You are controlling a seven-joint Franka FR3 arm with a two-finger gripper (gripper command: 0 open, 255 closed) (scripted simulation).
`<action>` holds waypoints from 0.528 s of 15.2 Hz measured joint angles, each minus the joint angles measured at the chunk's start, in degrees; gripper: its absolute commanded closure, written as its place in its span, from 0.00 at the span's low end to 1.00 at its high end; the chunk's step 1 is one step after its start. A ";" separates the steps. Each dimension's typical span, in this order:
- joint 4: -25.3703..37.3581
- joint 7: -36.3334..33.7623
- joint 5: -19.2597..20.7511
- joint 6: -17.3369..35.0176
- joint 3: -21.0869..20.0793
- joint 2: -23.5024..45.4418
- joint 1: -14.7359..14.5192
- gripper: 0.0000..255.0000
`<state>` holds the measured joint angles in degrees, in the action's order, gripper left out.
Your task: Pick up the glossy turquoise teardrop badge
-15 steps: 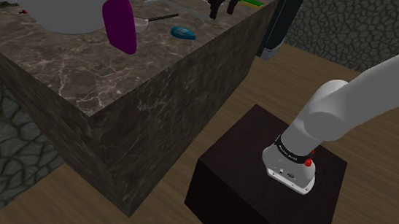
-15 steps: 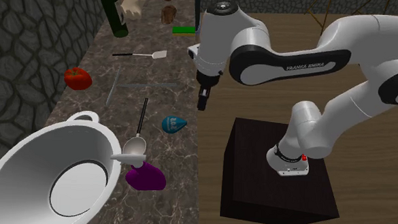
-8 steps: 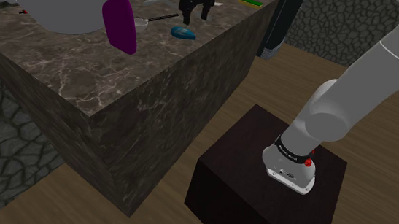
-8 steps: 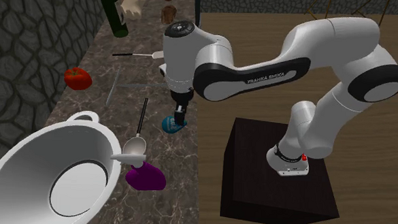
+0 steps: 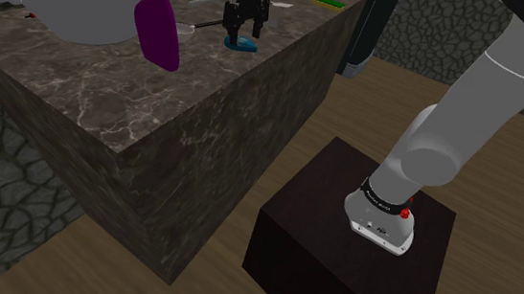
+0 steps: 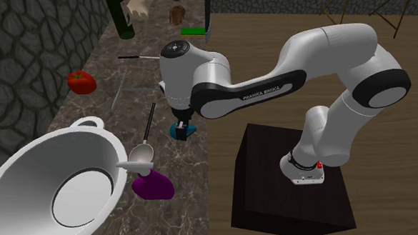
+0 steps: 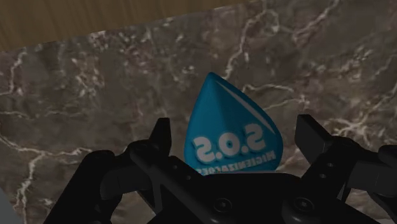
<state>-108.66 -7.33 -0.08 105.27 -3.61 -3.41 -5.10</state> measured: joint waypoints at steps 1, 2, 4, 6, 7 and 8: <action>-1.02 -0.15 0.00 1.02 -0.08 0.02 -0.07 0.00; -1.31 -0.12 0.00 1.46 -0.07 0.18 -0.06 0.00; -1.69 -0.17 0.00 1.86 -0.09 0.09 -0.08 1.00; -1.82 -0.18 0.00 1.94 -0.09 0.04 -0.08 1.00; -1.86 -0.19 0.00 1.96 -0.09 0.02 -0.08 1.00; -1.87 -0.19 0.00 1.97 -0.10 0.01 -0.08 1.00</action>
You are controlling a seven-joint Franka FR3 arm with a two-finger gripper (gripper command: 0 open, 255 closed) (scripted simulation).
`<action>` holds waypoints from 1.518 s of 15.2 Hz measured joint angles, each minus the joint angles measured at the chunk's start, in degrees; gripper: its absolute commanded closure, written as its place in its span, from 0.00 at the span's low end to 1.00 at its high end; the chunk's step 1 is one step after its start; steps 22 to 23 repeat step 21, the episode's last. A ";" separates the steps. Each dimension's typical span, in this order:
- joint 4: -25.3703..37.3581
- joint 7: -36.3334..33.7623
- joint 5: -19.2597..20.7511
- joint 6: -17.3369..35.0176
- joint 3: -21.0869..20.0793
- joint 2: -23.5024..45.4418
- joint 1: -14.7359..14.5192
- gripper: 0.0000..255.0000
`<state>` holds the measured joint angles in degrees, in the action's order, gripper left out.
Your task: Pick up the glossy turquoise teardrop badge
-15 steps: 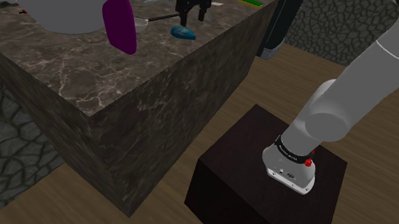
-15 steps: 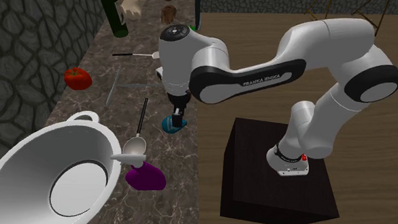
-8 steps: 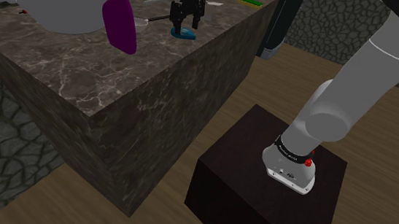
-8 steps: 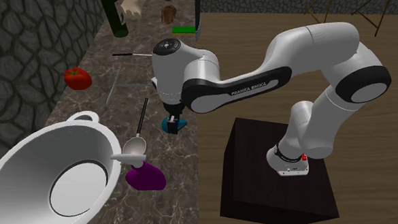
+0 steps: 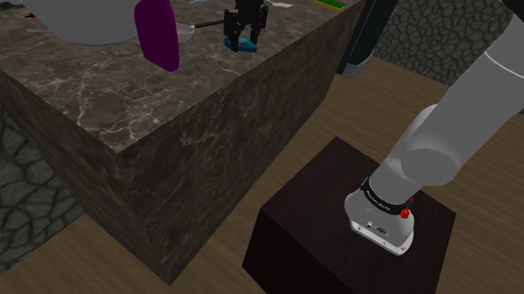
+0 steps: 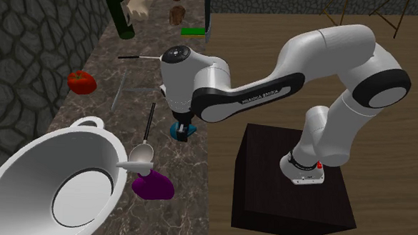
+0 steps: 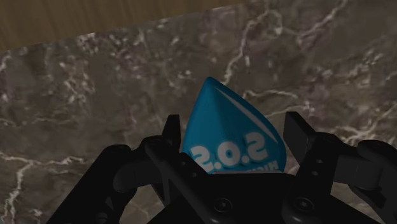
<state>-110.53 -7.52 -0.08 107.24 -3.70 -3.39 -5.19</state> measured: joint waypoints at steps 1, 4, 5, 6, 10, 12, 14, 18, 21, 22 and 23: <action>0.01 -0.01 0.00 0.00 0.00 0.00 0.00 1.00; 0.00 -0.01 0.01 0.01 0.00 0.00 0.00 1.00; 0.04 0.02 0.00 0.00 0.00 0.03 0.00 1.00; 0.27 0.02 -0.01 -0.27 0.01 0.04 0.00 1.00; 2.81 -0.07 -0.01 -2.90 -0.04 -0.03 -0.04 1.00; 4.21 -0.06 -0.02 -4.42 -0.03 -0.14 -0.03 1.00; 5.57 0.09 -0.04 -5.92 0.04 -0.28 0.03 1.00; 8.92 -0.03 -0.01 -9.01 -0.01 -0.03 -0.01 1.00; 11.37 0.09 0.01 -11.15 0.05 0.28 0.05 1.00; 11.37 0.09 0.01 -11.15 0.05 0.28 0.05 1.00; 11.37 0.09 0.01 -11.15 0.05 0.28 0.05 1.00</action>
